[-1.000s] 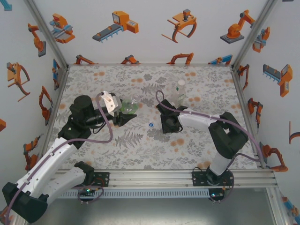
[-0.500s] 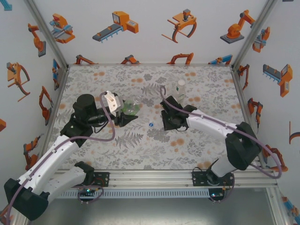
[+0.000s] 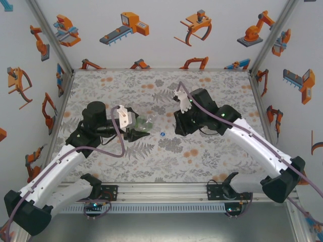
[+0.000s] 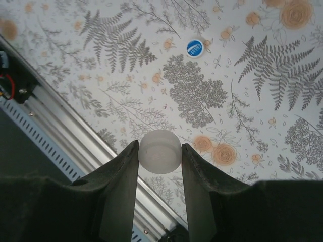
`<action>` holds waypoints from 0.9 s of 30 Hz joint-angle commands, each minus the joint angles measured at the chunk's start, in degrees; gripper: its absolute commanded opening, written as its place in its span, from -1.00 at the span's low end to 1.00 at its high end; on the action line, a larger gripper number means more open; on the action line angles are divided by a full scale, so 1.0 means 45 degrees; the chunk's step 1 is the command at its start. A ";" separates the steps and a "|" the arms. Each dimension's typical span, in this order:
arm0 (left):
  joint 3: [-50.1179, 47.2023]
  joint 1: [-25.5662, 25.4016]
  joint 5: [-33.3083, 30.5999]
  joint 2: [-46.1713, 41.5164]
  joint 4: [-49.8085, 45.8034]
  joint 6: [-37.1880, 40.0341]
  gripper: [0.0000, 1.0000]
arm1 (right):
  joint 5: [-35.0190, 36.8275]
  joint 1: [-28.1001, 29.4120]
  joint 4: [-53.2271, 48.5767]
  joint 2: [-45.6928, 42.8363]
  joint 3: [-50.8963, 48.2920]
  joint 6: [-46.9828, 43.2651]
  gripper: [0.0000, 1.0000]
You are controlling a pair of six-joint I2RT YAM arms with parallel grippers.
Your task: Screw on the bottle caps
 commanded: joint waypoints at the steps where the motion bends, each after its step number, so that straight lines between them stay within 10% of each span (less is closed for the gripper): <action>1: 0.0239 -0.0133 0.0438 -0.0013 -0.0338 0.0873 -1.00 | -0.0627 -0.0102 -0.1538 -0.0289 0.1400 -0.0112 -0.41; 27: 0.1370 -0.1076 -0.1197 0.1557 -0.2638 0.1511 -1.00 | -0.2694 0.0434 -0.1821 0.1192 0.5800 0.3470 -0.51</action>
